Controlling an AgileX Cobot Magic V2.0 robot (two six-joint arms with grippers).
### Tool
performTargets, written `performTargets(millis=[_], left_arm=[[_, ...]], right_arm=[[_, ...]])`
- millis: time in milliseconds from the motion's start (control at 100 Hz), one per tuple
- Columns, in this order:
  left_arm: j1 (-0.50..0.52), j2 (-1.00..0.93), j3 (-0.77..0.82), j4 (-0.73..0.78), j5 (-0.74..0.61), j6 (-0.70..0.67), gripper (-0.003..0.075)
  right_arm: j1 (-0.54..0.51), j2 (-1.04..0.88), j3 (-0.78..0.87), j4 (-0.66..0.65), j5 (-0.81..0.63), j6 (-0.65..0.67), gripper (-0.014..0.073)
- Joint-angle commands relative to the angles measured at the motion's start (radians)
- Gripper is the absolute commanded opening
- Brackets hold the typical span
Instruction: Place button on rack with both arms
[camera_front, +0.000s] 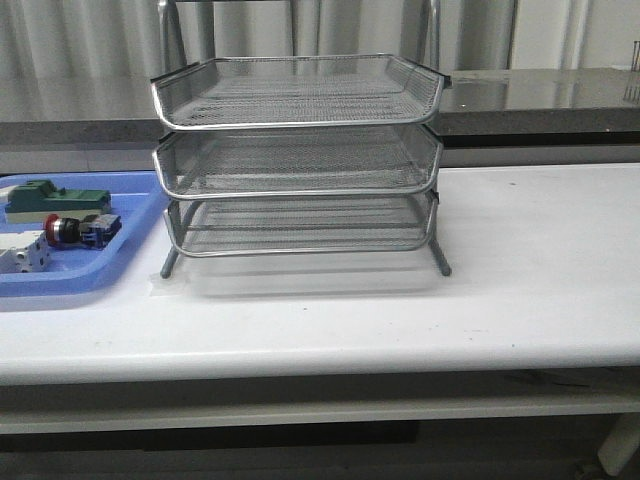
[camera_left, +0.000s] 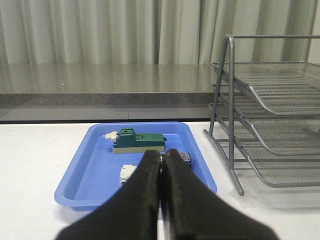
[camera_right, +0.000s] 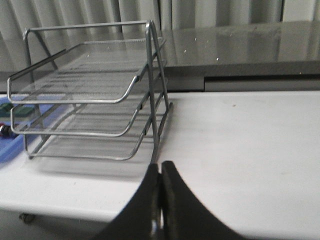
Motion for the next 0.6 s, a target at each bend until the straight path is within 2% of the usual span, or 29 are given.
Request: performTargets(millis=[0,340,590], left_arm=[[-0.006,-0.035,0.046,-0.007,-0.080,-0.005,-0.0020],[-0.006,-0.035,0.046,-0.007,-0.080,-0.005,-0.0020],[-0.006,-0.035,0.046,-0.007,-0.080,-0.005,-0.0020]], right_arm=[[0.000,0.092,-0.107,0.009,0.041,-0.004,-0.0057],[0.000,0.440,-0.389,0.065,0.310,-0.004,-0.0057],[0.000,0.573,-0.401,0.147,0.272,-0.004,-0.0054]])
